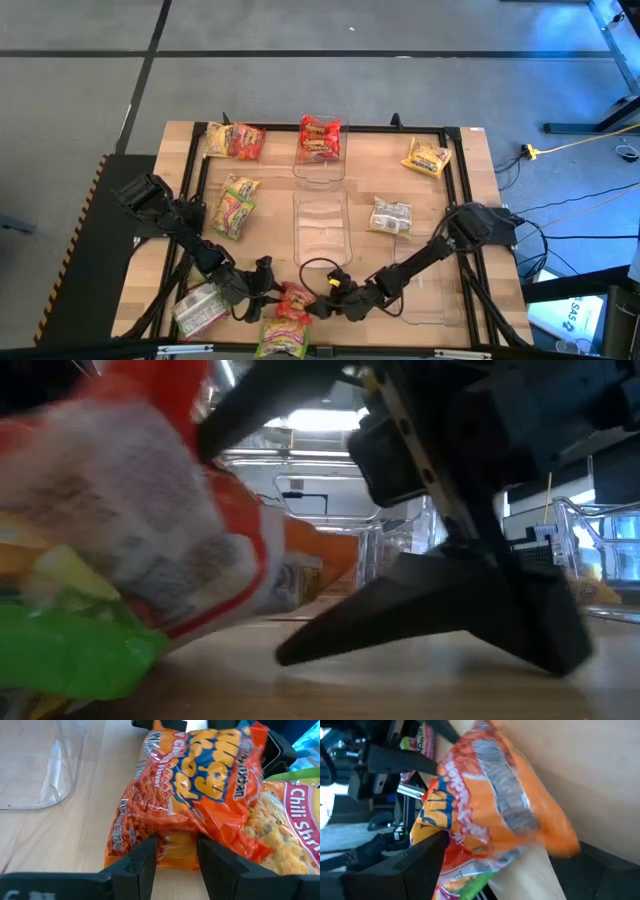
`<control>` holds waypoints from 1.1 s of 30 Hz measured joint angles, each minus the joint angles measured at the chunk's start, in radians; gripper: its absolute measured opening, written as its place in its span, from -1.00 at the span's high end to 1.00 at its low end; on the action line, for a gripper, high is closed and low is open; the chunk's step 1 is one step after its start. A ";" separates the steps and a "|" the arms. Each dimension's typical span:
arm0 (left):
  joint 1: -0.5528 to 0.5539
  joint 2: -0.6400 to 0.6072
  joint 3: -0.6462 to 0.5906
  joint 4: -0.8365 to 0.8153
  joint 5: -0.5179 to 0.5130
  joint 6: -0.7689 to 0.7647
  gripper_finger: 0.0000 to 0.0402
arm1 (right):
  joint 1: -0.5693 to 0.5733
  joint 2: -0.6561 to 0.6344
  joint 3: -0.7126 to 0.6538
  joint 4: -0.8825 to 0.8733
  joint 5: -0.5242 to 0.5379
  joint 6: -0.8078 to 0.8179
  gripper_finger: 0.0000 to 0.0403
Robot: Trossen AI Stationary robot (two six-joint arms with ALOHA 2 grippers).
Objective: Sort Maruchan noodles
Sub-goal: Put the orange noodle pack into the top transparent bin
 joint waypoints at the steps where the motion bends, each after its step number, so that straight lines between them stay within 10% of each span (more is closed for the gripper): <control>1: 0.000 0.000 0.000 0.001 0.000 0.000 0.33 | -0.002 0.003 0.009 -0.002 0.000 -0.029 -0.58; 12: -0.006 0.001 -0.001 0.064 0.004 0.022 0.33 | -0.010 0.007 0.084 0.018 0.052 -0.382 -0.55; 33: -0.103 -0.250 0.000 -0.165 -0.106 -0.035 0.33 | -0.004 0.005 0.181 0.023 -0.051 -0.723 0.67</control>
